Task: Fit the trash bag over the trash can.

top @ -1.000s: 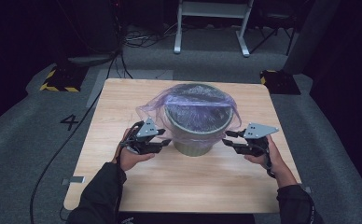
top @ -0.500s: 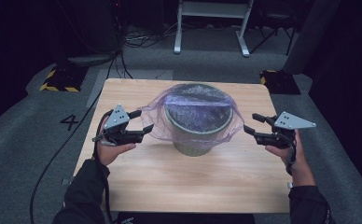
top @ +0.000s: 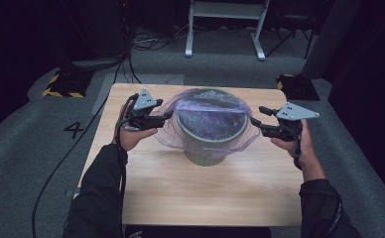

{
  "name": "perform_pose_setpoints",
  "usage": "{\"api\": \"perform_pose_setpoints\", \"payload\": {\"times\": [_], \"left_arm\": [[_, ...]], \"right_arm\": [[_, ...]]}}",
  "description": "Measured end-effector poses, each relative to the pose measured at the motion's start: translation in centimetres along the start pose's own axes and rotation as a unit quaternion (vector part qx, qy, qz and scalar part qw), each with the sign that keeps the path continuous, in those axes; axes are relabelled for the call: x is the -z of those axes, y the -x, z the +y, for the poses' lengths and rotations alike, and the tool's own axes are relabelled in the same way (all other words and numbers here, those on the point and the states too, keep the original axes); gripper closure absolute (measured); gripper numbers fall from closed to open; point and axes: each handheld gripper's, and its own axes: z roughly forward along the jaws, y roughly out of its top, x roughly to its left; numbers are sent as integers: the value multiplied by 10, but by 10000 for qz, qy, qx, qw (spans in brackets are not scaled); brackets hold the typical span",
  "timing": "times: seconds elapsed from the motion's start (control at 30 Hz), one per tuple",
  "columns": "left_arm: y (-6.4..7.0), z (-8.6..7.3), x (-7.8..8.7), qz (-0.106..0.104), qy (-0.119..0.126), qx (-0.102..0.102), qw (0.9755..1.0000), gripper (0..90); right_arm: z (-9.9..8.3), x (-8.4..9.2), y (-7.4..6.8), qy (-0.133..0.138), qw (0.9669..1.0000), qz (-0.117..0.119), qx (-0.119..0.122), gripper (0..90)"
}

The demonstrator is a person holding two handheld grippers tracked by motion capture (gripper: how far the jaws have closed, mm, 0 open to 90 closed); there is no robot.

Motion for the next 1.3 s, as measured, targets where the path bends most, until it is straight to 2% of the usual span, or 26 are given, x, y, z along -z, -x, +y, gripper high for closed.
{"api": "perform_pose_setpoints", "payload": {"times": [0.03, 0.17, 0.2, 0.37, 0.43, 0.5, 0.57, 0.63, 0.7, 0.73, 0.77, 0.8, 0.83, 0.87, 0.93, 0.97, 1.07, 1.17, 1.27, 1.3], "left_arm": [[-1, 2, -7, 105, -47, -49, 9999, 486], [-2, 6, -12, 110, -48, -62, 9999, 551], [-3, 8, -13, 22, 2, -103, 9999, 592], [-6, 17, -21, 97, -42, -273, 9996, 766], [-8, 21, -24, 16, -14, -229, 9997, 834], [-8, 24, -30, 105, -21, -331, 9994, 891], [-9, 27, -36, 83, -129, -395, 9991, 897], [-9, 28, -41, 149, -159, -398, 9990, 898], [-14, 30, -50, 181, -188, -215, 9994, 898], [-14, 30, -50, 181, -188, -215, 9994, 899], [-19, 28, -58, 218, -252, -16, 9994, 898], [-19, 28, -58, 218, -252, -16, 9994, 898], [-22, 25, -63, 253, -315, 128, 9991, 898], [-25, 21, -69, 253, -378, 266, 9986, 899], [-27, 15, -76, 328, -534, 397, 9972, 899], [-27, 15, -76, 328, -534, 397, 9972, 899], [-25, 7, -90, 260, -652, 558, 9960, 899], [-23, 3, -102, 167, -908, 682, 9934, 899], [-22, -1, -110, 212, -1161, 742, 9902, 899], [-22, -1, -110, 212, -1161, 742, 9902, 899]], "right_arm": [[2, -6, 2, -47, 10000, -10, -30, 570], [3, -15, 2, -48, 9999, 105, -95, 682], [3, -16, 2, -21, 9999, 116, -98, 714], [4, -22, 2, -89, 9999, 75, -59, 864], [5, -26, 4, -131, 9998, -44, -105, 894], [5, -29, 7, -90, 9996, -113, -236, 900], [5, -33, 12, -32, 9990, -203, -386, 900], [5, -44, 18, -21, 9975, -299, -632, 900], [5, -52, 21, -29, 9961, -384, -796, 900], [5, -52, 21, -29, 9961, -384, -796, 900], [3, -62, 26, -66, 9937, -440, -1031, 900], [3, -64, 27, -68, 9925, -442, -1134, 900], [3, -64, 27, -68, 9925, -442, -1134, 900], [-1, -72, 32, -71, 9895, -407, -1383, 900], [-6, -79, 34, -140, 9872, -383, -1543, 900], [-8, -82, 35, -192, 9867, -379, -1567, 900], [-14, -91, 36, -356, 9852, -368, -1638, 900], [-18, -98, 34, -529, 9838, -329, -1681, 900], [-18, -104, 32, -696, 9830, -356, -1659, 900], [-18, -104, 32, -696, 9830, -356, -1659, 900]]}}
